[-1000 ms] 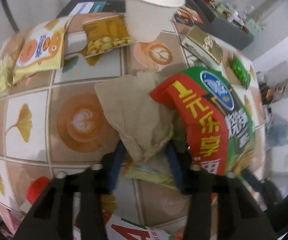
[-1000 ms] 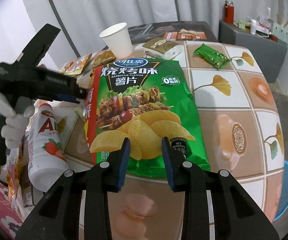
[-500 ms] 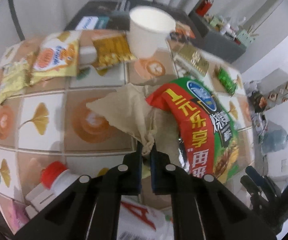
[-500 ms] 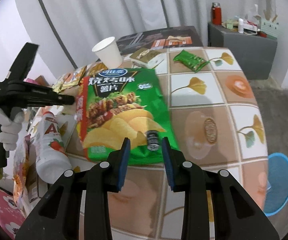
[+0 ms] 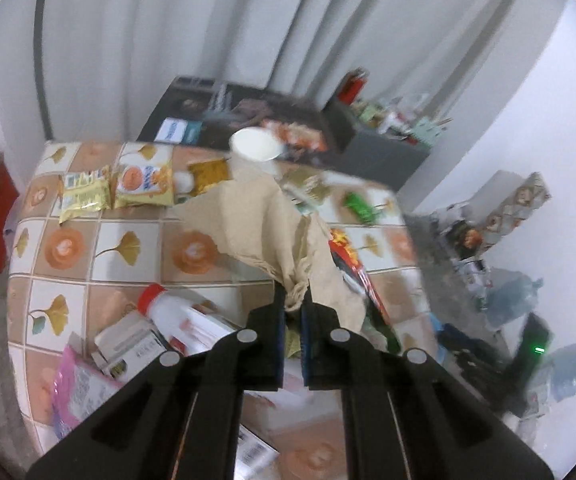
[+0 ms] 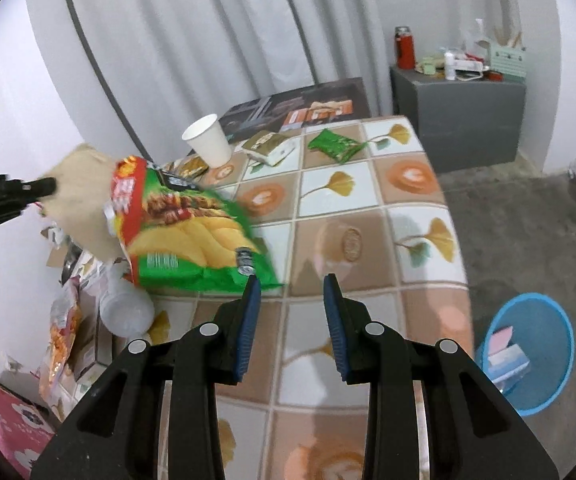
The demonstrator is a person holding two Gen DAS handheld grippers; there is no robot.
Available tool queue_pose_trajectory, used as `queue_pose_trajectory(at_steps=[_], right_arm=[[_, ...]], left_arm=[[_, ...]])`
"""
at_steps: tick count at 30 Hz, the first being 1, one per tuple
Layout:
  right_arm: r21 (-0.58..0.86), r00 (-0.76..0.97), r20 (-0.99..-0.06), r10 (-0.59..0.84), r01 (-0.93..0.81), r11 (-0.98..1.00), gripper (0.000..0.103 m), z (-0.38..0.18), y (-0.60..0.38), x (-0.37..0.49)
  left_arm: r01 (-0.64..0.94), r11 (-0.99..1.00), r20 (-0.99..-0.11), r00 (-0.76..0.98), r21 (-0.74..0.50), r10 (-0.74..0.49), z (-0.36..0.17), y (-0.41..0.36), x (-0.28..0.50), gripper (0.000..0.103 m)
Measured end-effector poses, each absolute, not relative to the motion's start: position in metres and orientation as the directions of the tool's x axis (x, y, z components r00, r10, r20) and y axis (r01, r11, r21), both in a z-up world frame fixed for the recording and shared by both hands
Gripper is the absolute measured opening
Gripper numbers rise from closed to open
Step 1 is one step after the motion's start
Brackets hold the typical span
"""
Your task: Collect trash
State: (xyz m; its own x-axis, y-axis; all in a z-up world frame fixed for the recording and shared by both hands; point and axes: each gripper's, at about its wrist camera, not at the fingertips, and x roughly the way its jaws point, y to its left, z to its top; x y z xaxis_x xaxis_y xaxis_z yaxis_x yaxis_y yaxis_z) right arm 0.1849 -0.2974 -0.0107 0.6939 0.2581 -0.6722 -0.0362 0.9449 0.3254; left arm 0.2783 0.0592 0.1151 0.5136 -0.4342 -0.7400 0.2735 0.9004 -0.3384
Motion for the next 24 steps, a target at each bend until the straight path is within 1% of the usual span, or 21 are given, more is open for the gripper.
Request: queue_pose_trajectory(at_steps=[6,8,10,12,15,19,22,24], right_arm=[[0.352,0.707,-0.665,0.243,0.009,0.936,0.03,-0.013,-0.321,0.152],[0.363,0.709,-0.665,0.237,0.028,0.931,0.03,-0.015,-0.328,0.139],[0.378,0.709,-0.666,0.23,0.055,0.924,0.031,-0.02,-0.337,0.127],[0.392,0.706,-0.673,0.22,0.088,0.916,0.031,-0.027,-0.347,0.113],[0.402,0.694,-0.691,0.204,0.134,0.906,0.031,-0.038,-0.36,0.094],[0.39,0.679,-0.712,0.177,0.173,0.905,0.032,-0.051,-0.372,0.075],[0.345,0.701,-0.7,0.134,0.167,0.924,0.035,-0.049,-0.374,0.061],[0.318,0.71,-0.691,0.133,0.134,0.939,0.038,-0.046,-0.369,0.056]], left_arm=[[0.413,0.805,-0.637,0.494,-0.427,-0.592,0.147,0.029,0.219,0.005],[0.456,0.763,-0.607,0.466,-0.459,-0.644,0.146,0.013,0.201,0.005],[0.47,0.734,-0.597,0.431,-0.491,-0.676,0.136,0.0,0.191,0.005],[0.461,0.696,-0.588,0.378,-0.55,-0.715,0.113,-0.014,0.184,0.005],[0.422,0.667,-0.586,0.322,-0.614,-0.743,0.074,-0.027,0.179,0.006],[0.312,0.663,-0.625,0.226,-0.68,-0.747,-0.005,-0.048,0.176,0.006],[0.264,0.708,-0.679,0.206,-0.655,-0.704,-0.048,-0.058,0.169,0.007],[0.265,0.746,-0.717,0.214,-0.611,-0.663,-0.061,-0.064,0.165,0.007]])
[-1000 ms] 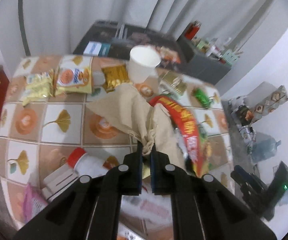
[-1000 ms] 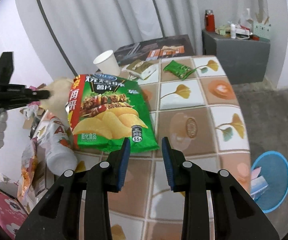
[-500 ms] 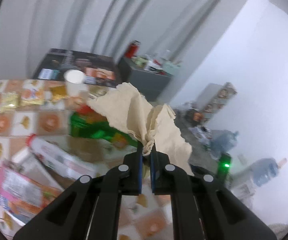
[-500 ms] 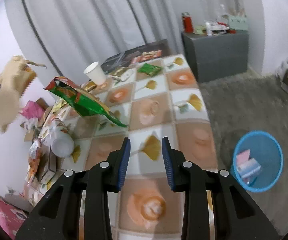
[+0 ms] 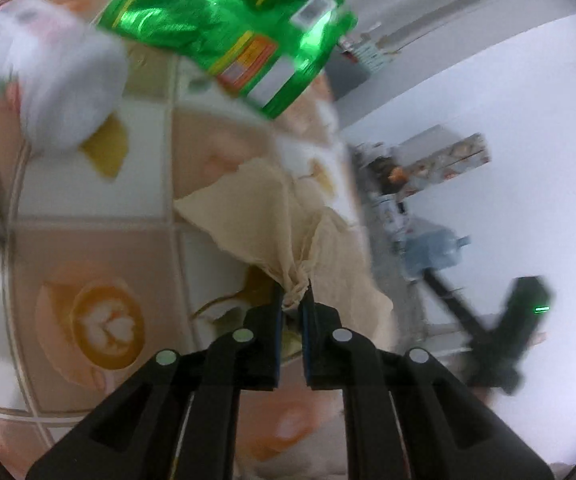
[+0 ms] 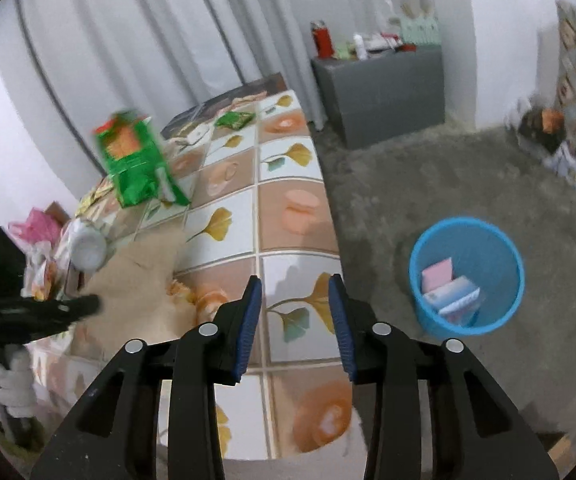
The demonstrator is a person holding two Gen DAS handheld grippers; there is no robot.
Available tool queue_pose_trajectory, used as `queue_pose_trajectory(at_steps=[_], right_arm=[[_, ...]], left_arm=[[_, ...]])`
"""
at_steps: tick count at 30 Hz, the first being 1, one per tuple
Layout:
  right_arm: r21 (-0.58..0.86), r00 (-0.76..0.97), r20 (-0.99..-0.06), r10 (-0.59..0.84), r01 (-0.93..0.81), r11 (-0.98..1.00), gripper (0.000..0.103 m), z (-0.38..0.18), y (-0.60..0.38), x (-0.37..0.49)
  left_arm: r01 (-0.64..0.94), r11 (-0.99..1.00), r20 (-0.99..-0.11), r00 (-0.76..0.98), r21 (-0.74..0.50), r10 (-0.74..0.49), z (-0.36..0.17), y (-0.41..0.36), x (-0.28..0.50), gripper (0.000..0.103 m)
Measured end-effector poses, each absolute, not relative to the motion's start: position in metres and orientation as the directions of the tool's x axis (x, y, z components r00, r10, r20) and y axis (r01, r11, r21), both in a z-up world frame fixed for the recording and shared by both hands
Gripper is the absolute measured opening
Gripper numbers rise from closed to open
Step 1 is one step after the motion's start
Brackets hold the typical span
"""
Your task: Collect trash
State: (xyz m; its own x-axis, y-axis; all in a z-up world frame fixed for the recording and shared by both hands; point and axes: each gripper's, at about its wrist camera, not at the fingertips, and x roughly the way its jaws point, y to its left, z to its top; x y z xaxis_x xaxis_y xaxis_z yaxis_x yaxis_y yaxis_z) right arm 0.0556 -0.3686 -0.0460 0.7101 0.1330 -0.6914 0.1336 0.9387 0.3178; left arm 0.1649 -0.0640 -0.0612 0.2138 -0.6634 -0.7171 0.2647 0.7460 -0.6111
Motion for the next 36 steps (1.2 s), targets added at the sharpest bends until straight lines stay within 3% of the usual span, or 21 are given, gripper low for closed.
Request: queue_pose_trajectory(at_steps=[2,4,12,18,22,27,36], right_arm=[[0.297,0.713,-0.682,0.164,0.064,0.953,0.047,-0.042,-0.358,0.056],[0.273,0.708,-0.674,0.211,-0.026,0.962,0.05,-0.039,-0.339,0.06],[0.223,0.618,-0.711,0.336,-0.255,0.941,0.05,-0.054,-0.267,0.088],[0.14,0.558,-0.779,0.284,-0.288,0.947,0.041,-0.076,-0.247,0.098],[0.127,0.557,-0.787,0.266,-0.276,0.953,0.023,-0.074,-0.248,0.098],[0.173,0.563,-0.774,0.289,-0.251,0.952,0.013,-0.07,-0.257,0.102],[0.425,0.591,-0.681,0.432,-0.161,0.891,0.009,-0.057,-0.29,0.103]], left_arm=[[0.281,0.765,-0.732,0.232,-0.58,-0.641,-0.063,-0.068,0.161,0.011],[0.295,0.768,-0.727,0.256,-0.568,-0.637,-0.06,-0.069,0.158,0.022],[0.339,0.8,-0.718,0.358,-0.495,-0.597,-0.046,-0.056,0.148,0.027],[0.354,0.797,-0.713,0.364,-0.489,-0.599,-0.046,-0.051,0.144,0.027],[0.359,0.781,-0.693,0.365,-0.512,-0.622,-0.049,-0.047,0.142,0.027],[0.386,0.773,-0.685,0.368,-0.504,-0.629,-0.048,-0.048,0.137,0.027],[0.439,0.818,-0.76,0.362,-0.372,-0.54,-0.06,-0.066,0.134,0.03]])
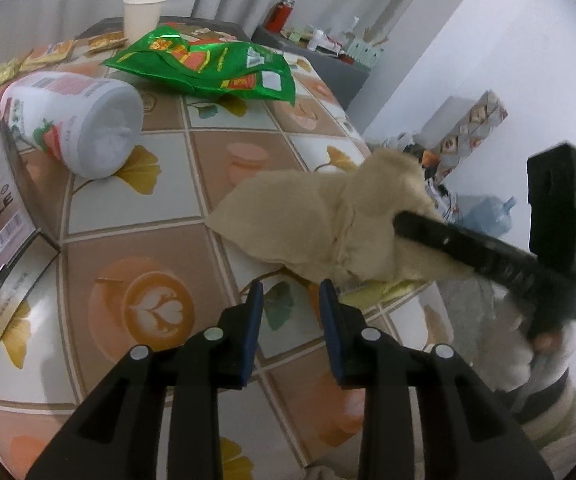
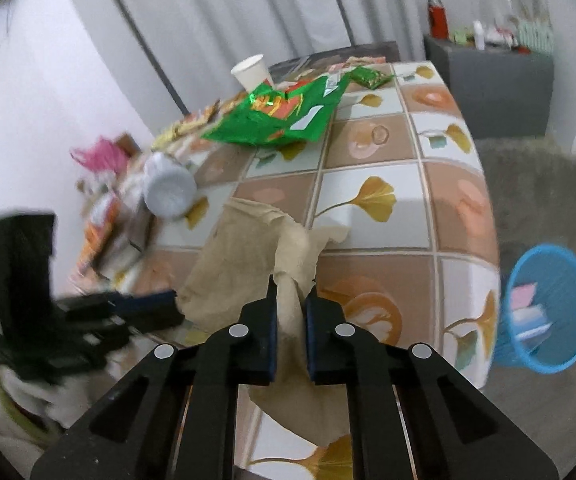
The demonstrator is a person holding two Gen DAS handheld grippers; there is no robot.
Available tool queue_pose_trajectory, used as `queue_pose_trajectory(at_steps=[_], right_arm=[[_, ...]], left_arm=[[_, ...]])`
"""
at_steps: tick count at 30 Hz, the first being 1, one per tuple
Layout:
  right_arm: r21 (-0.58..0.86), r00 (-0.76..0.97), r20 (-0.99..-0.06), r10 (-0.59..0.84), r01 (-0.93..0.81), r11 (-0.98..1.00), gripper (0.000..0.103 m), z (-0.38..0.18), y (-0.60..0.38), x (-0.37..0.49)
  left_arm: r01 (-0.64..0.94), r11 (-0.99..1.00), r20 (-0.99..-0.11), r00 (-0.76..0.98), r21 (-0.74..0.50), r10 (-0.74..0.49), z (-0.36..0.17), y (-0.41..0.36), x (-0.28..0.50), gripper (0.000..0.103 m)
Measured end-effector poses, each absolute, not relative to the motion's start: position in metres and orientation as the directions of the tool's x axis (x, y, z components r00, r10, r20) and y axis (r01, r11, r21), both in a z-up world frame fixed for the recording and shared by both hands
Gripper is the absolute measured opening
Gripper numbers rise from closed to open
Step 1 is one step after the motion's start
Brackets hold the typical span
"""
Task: Collect trash
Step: 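Grasp the yellow snack packet with the left tool while the right tool holds the napkin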
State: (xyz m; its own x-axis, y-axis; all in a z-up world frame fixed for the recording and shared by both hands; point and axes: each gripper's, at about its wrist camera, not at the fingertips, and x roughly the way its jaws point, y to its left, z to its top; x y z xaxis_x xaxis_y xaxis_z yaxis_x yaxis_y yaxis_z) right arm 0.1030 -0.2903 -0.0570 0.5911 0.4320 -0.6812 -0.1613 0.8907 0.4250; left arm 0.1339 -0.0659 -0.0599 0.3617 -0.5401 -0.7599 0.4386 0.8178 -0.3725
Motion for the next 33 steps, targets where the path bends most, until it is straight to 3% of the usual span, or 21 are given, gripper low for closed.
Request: queue_pose_trajectory(at_steps=[3,8,14,17,26,33], right_arm=[[0.496,0.582,-0.66,0.476,-0.139,0.857,0.009,-0.061,-0.298,0.106],[0.576,0.559,-0.651,0.514,-0.077,0.813,0.009,-0.076,-0.307,0.109],[0.579,0.542,-0.663,0.516,-0.065,0.813,0.01,-0.083,-0.302,0.11],[0.546,0.562,-0.67,0.484,-0.069,0.835,0.012,-0.076,-0.3,0.108],[0.514,0.698,-0.611,0.375,-0.01,0.858,0.009,-0.047,-0.332,0.092],[0.546,0.77,-0.561,0.305,0.066,0.835,0.007,-0.035,-0.367,0.074]], left_arm=[[0.456,0.803,-0.76,0.338,-0.384,-0.555,-0.062,-0.072,0.133,0.04],[0.467,0.801,-0.771,0.324,-0.373,-0.548,-0.067,-0.083,0.131,0.04],[0.524,0.846,-0.805,0.456,-0.101,-0.379,-0.065,-0.11,0.118,0.041],[0.53,0.847,-0.806,0.489,-0.028,-0.333,-0.067,-0.117,0.114,0.04],[0.534,0.845,-0.806,0.501,0.0,-0.316,-0.068,-0.117,0.115,0.035],[0.555,0.831,-0.801,0.506,0.018,-0.321,-0.068,-0.126,0.112,0.016]])
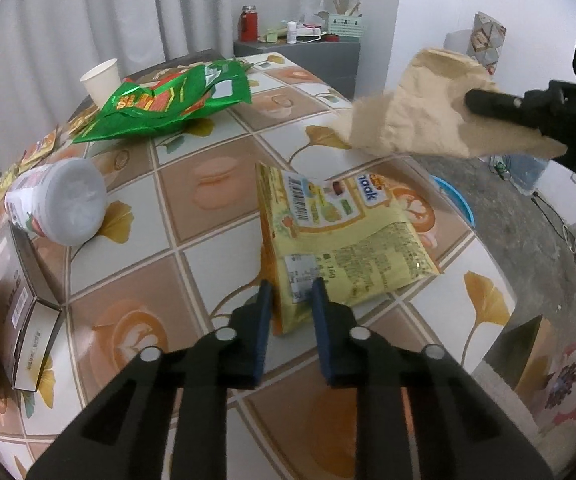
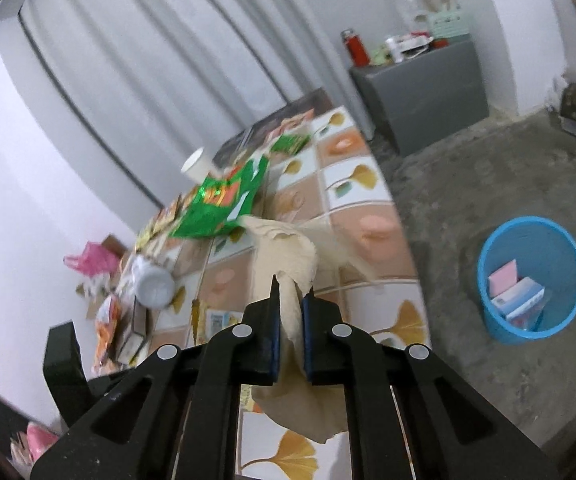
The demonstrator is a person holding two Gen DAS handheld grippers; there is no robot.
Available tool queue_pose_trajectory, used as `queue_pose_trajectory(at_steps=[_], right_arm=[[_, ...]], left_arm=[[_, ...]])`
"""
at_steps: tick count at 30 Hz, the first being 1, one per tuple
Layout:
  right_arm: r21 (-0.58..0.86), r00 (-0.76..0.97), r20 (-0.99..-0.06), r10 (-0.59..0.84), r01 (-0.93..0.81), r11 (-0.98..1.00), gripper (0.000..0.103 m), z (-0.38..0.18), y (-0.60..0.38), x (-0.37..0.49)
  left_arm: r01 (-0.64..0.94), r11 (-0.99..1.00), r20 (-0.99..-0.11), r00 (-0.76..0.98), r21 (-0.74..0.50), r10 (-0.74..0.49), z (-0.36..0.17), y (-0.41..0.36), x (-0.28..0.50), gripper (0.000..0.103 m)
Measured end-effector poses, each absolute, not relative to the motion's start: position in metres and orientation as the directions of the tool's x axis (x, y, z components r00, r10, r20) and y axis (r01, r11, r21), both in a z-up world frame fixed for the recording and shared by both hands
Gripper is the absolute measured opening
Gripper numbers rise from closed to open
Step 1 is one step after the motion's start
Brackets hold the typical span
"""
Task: Collect trash
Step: 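Grasp the yellow snack packet with the left tool while the right tool holds the napkin, then carry the napkin and yellow packet in both tools over the blue wastebasket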
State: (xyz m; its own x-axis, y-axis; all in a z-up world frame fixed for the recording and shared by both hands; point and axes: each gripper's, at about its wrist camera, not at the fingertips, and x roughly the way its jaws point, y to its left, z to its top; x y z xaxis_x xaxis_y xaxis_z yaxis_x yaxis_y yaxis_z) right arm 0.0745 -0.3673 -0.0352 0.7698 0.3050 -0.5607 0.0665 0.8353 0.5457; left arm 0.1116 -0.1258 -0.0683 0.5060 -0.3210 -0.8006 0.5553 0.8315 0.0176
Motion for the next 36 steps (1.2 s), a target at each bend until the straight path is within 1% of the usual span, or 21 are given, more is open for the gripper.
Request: queue_pose_trajectory(at_steps=[3,7,12,24,28,36], right_arm=[[0.554,0.776,-0.558,0.294,0.084,0.828,0.007,-0.036,-0.375,0.066],[0.559,0.773,-0.563,0.291,0.097,0.823,0.007,-0.039,-0.375,0.06],[0.559,0.781,-0.559,0.28,0.104,0.823,0.007,-0.037,-0.378,0.052],[0.562,0.836,-0.515,0.191,0.161,0.811,0.006,-0.022,-0.4,0.024],[0.586,0.858,-0.489,0.158,0.188,0.789,0.006,-0.022,-0.419,0.008],[0.615,0.881,-0.465,0.09,0.248,0.749,0.006,-0.024,-0.46,-0.021]], left_arm=[[0.562,0.827,-0.799,0.509,0.025,-0.322,-0.068,-0.129,0.11,0.01],[0.557,0.83,-0.794,0.517,0.029,-0.319,-0.067,-0.131,0.109,0.007],[0.548,0.836,-0.783,0.528,0.017,-0.33,-0.058,-0.13,0.108,0.005],[0.574,0.818,-0.703,0.588,0.015,-0.4,-0.009,-0.141,0.109,0.005],[0.6,0.799,-0.69,0.588,0.023,-0.422,0.005,-0.161,0.111,0.005],[0.668,0.742,-0.662,0.581,0.056,-0.473,0.026,-0.219,0.104,0.005]])
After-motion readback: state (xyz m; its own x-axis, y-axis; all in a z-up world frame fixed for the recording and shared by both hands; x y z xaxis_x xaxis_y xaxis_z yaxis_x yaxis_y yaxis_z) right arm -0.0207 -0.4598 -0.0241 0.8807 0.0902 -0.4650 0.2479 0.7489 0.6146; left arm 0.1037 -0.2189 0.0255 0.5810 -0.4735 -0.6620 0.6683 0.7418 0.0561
